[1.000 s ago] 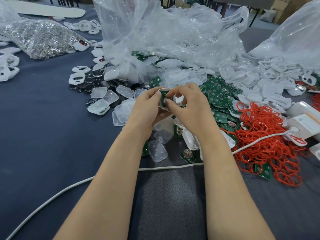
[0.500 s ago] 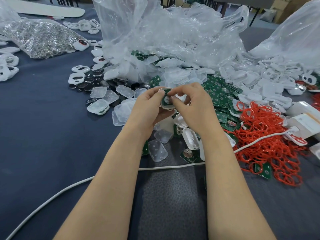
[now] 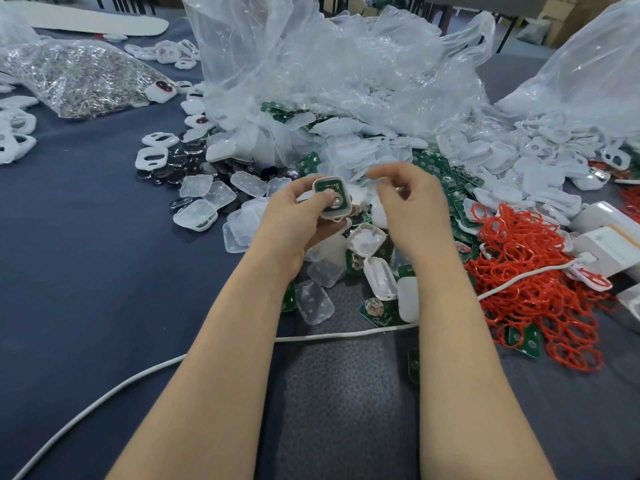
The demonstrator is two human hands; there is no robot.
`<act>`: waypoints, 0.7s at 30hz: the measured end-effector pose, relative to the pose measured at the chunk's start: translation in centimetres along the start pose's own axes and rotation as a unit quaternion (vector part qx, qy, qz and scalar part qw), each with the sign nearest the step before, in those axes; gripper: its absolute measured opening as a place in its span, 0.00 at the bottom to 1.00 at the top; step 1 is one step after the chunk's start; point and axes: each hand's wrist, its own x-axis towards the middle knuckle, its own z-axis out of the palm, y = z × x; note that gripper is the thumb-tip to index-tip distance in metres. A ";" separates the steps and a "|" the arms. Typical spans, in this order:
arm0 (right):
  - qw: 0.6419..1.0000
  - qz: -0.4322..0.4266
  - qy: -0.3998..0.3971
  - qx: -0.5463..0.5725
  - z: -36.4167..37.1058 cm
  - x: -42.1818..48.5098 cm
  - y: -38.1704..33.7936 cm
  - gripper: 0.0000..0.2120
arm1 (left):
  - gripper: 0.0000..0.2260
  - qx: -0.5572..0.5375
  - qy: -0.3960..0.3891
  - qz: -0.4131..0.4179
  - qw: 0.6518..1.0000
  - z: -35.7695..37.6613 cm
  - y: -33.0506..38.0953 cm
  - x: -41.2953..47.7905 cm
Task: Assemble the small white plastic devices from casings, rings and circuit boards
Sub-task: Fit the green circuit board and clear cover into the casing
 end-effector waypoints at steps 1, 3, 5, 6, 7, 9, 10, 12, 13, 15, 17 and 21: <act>1.000 0.012 0.023 -0.014 -0.4 0.1 0.3 0.11 | 0.07 -0.002 -0.001 -0.002 1.000 0.0 0.0 0.0; 0.996 0.041 0.044 -0.063 -1.1 0.2 0.8 0.10 | 0.07 -0.008 -0.001 -0.005 1.000 0.0 0.0 0.0; 0.991 0.065 0.032 -0.108 -1.4 0.2 1.0 0.08 | 0.07 -0.011 0.000 -0.003 1.000 0.0 0.1 -0.1; 0.990 0.073 0.022 -0.122 -1.5 0.1 1.0 0.08 | 0.07 -0.010 0.002 0.000 1.000 0.0 0.1 -0.1; 0.988 0.078 0.012 -0.132 -1.5 0.0 1.0 0.08 | 0.08 -0.007 0.005 0.004 1.000 -0.1 0.1 -0.1; 0.985 0.084 -0.013 -0.153 -1.6 -0.1 1.0 0.08 | 0.08 -0.004 0.014 0.009 1.000 -0.1 0.1 0.0; 0.981 0.089 -0.032 -0.168 -1.8 -0.1 1.0 0.09 | 0.07 -0.005 0.019 0.010 1.000 -0.2 0.1 0.1; 0.972 0.106 -0.076 -0.197 -2.0 -0.1 1.1 0.14 | 0.09 -0.013 0.027 0.012 0.999 -0.3 0.0 0.3; 0.967 0.113 -0.092 -0.207 -2.0 0.0 1.1 0.18 | 0.10 -0.018 0.029 0.013 0.999 -0.3 0.0 0.4; 0.963 0.112 -0.101 -0.222 -1.8 0.0 1.0 0.21 | 0.11 -0.022 0.029 0.014 0.999 -0.3 0.0 0.5; 0.968 0.098 -0.085 -0.215 -1.7 0.0 1.0 0.19 | 0.10 -0.018 0.025 0.011 0.999 -0.3 -0.1 0.4; 0.986 0.063 -0.029 -0.154 -1.9 0.1 0.8 0.10 | 0.07 -0.019 0.015 0.003 1.000 -0.2 -0.1 0.3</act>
